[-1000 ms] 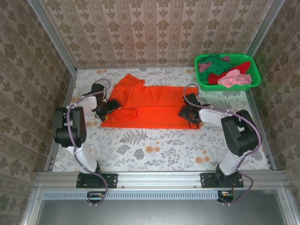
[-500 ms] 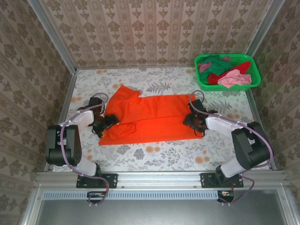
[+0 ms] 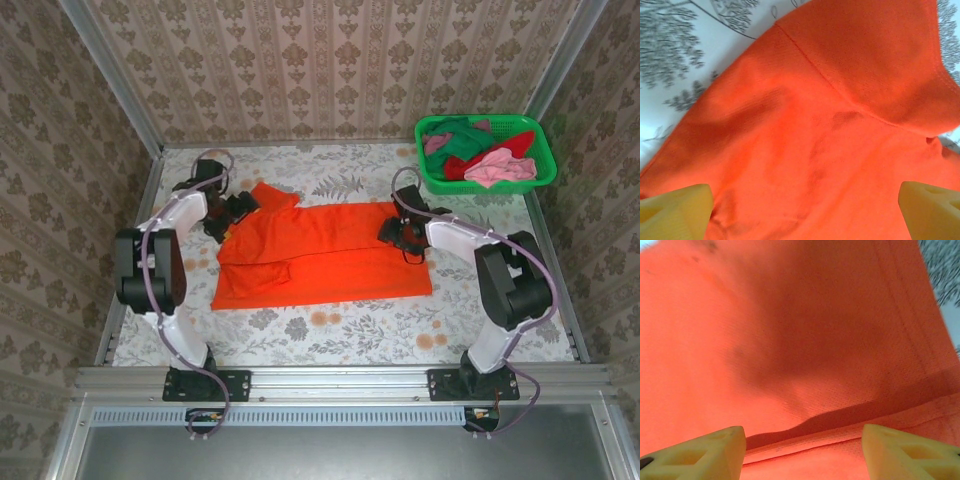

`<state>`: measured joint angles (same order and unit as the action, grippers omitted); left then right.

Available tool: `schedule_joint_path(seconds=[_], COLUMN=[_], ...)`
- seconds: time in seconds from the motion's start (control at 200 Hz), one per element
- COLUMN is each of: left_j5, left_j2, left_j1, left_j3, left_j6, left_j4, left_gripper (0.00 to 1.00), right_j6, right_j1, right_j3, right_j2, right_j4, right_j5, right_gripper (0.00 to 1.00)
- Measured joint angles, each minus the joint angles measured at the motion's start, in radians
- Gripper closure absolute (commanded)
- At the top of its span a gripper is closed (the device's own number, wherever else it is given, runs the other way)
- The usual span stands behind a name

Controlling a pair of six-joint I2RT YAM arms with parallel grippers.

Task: Fold and stack the t-shirts

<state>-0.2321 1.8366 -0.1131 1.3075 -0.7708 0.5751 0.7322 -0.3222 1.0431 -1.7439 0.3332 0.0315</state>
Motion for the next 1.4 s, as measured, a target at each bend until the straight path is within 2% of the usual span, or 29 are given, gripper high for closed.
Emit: schedule_joint_path(seconds=[0.215, 0.485, 0.635, 0.78, 1.065, 1.22, 1.4], left_j5=[-0.008, -0.019, -0.006, 0.034, 0.145, 0.195, 0.219], left_j2=[0.064, -0.079, -0.091, -0.046, 0.185, 0.315, 0.412], left_j1=[-0.043, -0.046, -0.052, -0.052, -0.052, -0.052, -0.052], left_j3=[-0.057, -0.247, -0.236, -0.080, 0.357, 0.497, 0.598], left_j6=[-0.019, -0.023, -0.023, -0.019, 0.002, -0.002, 0.009], left_j4=[-0.023, -0.106, -0.055, 0.043, 0.215, 0.315, 0.389], left_gripper=[0.05, 0.03, 0.00, 0.01, 0.27, 0.38, 0.44], right_j6=[-0.001, -0.002, -0.016, -0.031, -0.037, -0.045, -0.051], right_j1=[0.000, -0.003, 0.000, 0.012, 0.015, 0.019, 0.031], right_j3=[-0.076, -0.214, -0.222, -0.176, -0.090, -0.084, -0.059], right_j2=[0.016, 0.152, 0.212, 0.226, 0.182, 0.151, 0.130], right_j4=[-0.031, -0.002, 0.064, 0.090, 0.071, 0.070, 0.066], right_j5=[-0.029, -0.044, -0.044, -0.044, -0.045, -0.047, -0.048], right_gripper=[0.36, 0.36, 0.37, 0.37, 0.37, 0.37, 0.37])
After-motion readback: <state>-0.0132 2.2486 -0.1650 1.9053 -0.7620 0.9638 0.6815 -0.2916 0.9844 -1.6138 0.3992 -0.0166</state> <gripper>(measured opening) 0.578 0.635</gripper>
